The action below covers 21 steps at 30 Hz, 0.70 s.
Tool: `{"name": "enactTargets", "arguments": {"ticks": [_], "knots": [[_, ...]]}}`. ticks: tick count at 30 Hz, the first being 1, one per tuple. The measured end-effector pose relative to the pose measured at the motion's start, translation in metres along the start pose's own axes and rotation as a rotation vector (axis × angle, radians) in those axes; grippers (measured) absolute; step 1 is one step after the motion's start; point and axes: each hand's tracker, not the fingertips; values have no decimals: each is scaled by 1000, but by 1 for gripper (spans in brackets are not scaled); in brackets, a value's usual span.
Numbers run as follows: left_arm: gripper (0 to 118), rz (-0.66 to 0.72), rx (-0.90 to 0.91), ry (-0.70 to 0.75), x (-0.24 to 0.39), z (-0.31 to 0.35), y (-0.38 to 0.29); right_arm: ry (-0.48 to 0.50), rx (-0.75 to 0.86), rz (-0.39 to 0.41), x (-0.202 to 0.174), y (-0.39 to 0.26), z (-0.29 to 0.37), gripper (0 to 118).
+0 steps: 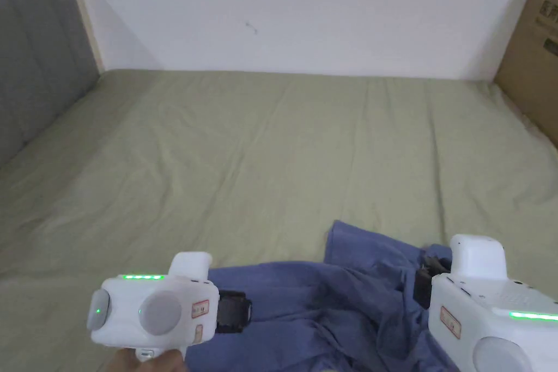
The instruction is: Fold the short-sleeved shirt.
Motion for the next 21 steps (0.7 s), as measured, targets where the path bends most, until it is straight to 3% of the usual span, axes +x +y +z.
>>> {"name": "enactTargets", "arguments": {"ticks": [1, 9, 12, 13, 17, 18, 21], "knots": [[90, -14, -8, 24, -5, -6, 10, -4, -3, -2, 2, 1, -3, 1], [88, 78, 8, 99, -22, -66, 63, -40, -24, -44, 21, 5, -23, 1], [61, 24, -102, 102, -11, -92, 56, -56, -41, -15, 26, 3, -35, 1], [57, -29, -98, 184, -4, -97, 49, -59, -57, -11, 28, 3, -41, 1], [23, -55, -30, 197, 2, -80, 47, -66, -101, -7, 35, 5, -50, 1], [6, -41, -33, 181, -7, -79, 48, -68, -104, 0, 36, 7, -52, 1], [6, -3, -37, 143, -9, -72, 50, -63, -138, -3, 43, 22, -64, 1]]}}
